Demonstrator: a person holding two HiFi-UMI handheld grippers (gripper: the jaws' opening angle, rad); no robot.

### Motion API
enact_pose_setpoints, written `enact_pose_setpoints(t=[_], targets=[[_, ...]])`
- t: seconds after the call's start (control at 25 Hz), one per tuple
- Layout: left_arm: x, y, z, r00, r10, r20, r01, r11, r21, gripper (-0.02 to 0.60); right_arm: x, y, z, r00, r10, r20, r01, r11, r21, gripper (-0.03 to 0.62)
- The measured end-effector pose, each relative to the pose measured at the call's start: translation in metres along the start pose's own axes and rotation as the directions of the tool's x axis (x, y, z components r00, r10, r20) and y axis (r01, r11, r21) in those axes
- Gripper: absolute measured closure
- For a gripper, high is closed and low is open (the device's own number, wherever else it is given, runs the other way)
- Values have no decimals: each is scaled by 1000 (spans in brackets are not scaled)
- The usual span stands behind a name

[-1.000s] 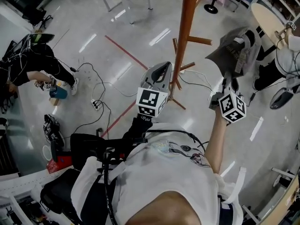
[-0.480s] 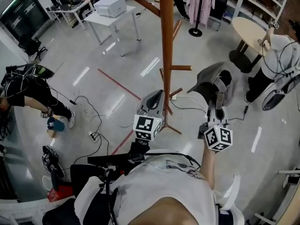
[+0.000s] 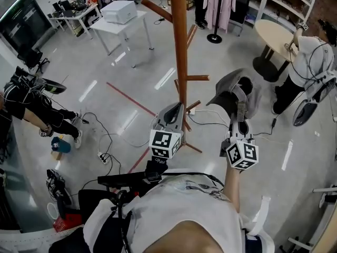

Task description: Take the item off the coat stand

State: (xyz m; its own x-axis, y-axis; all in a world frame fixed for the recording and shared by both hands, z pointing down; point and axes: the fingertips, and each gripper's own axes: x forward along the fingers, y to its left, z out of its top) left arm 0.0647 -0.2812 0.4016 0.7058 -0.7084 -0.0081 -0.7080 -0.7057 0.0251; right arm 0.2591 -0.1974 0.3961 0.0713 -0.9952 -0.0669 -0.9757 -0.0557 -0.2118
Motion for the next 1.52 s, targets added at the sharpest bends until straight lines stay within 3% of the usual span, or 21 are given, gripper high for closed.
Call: enact_pose_setpoints(t=[1.52], targets=[[-9, -4, 4, 999, 35, 3, -35, 999, -11, 580, -4, 0, -3, 999, 6, -35, -7, 1000, -16, 571]])
